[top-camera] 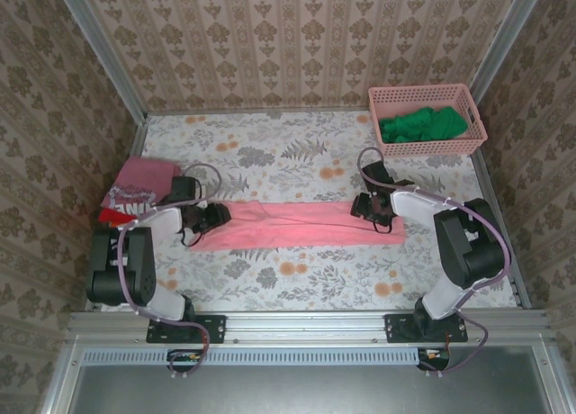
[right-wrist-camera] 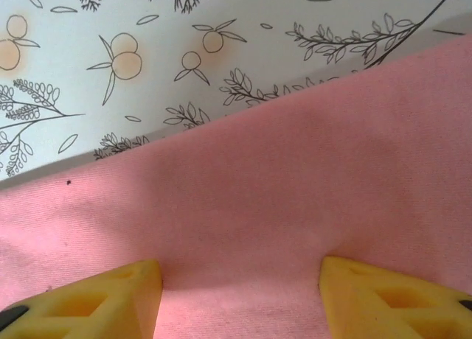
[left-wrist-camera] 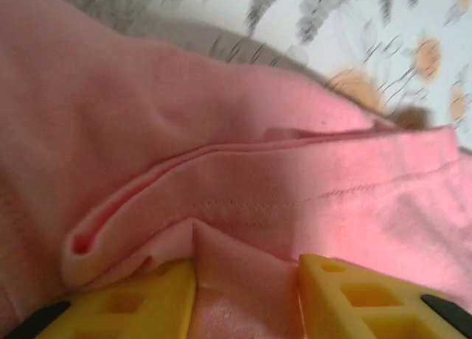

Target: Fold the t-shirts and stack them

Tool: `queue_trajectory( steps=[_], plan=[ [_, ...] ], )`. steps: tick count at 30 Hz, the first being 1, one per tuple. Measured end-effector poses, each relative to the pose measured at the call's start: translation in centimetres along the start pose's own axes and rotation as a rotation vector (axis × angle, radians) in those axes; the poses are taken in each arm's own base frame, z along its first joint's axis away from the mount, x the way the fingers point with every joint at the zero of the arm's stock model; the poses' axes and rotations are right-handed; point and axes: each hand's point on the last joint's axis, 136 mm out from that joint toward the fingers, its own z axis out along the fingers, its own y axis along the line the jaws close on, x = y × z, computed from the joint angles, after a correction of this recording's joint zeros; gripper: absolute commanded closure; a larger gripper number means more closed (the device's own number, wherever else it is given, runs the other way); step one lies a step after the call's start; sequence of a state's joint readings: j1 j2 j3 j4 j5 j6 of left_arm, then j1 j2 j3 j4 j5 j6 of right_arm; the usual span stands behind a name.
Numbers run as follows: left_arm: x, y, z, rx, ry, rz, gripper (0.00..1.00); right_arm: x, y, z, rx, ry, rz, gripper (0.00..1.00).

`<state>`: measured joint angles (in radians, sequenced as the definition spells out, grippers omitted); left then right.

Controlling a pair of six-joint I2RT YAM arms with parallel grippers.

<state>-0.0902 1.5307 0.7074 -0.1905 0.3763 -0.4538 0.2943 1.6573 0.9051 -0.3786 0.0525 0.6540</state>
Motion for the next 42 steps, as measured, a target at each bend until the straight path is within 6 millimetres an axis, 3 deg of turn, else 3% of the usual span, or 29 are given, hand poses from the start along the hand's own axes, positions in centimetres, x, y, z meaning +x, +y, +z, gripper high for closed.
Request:
queue_trajectory(
  steps=[7,11,15,20,24,28,32,34,38,42],
  plan=[
    [-7.3,-2.3,3.6,0.000,-0.006,0.066,0.54,1.5,-1.3,-0.6,0.008,0.005,0.008,0.40],
    [-12.4,-3.7,5.9,-0.023,-0.005,0.147,0.50,3.6,-1.6,-1.4,0.020,0.021,-0.033,0.38],
    [-16.4,-5.4,8.0,-0.026,0.001,0.221,0.46,7.2,-1.0,-2.3,0.028,0.057,-0.140,0.37],
    [-19.6,-7.4,10.0,-0.003,0.006,0.297,0.40,10.6,0.1,-3.3,-0.023,0.099,-0.209,0.36],
    [-20.6,-9.3,11.0,0.015,0.005,0.365,0.29,11.0,1.3,-4.6,-0.073,0.092,-0.235,0.36],
    [-20.2,-10.7,11.3,0.028,0.006,0.417,0.18,9.1,2.7,-6.0,-0.103,0.037,-0.268,0.36],
    [-19.7,-12.1,11.1,0.047,-0.004,0.454,0.06,4.6,5.2,-7.1,-0.153,-0.057,-0.281,0.36],
    [-19.3,-12.7,10.0,0.055,-0.013,0.469,0.00,2.1,7.0,-7.1,-0.171,-0.095,-0.299,0.36],
    [-19.3,-14.6,5.5,0.067,-0.092,0.502,0.00,-1.9,11.5,-5.6,-0.205,-0.137,-0.349,0.36],
    [-18.6,-15.6,-0.9,0.054,-0.229,0.534,0.00,-5.7,17.4,-3.8,-0.284,-0.161,-0.382,0.36]
  ],
)
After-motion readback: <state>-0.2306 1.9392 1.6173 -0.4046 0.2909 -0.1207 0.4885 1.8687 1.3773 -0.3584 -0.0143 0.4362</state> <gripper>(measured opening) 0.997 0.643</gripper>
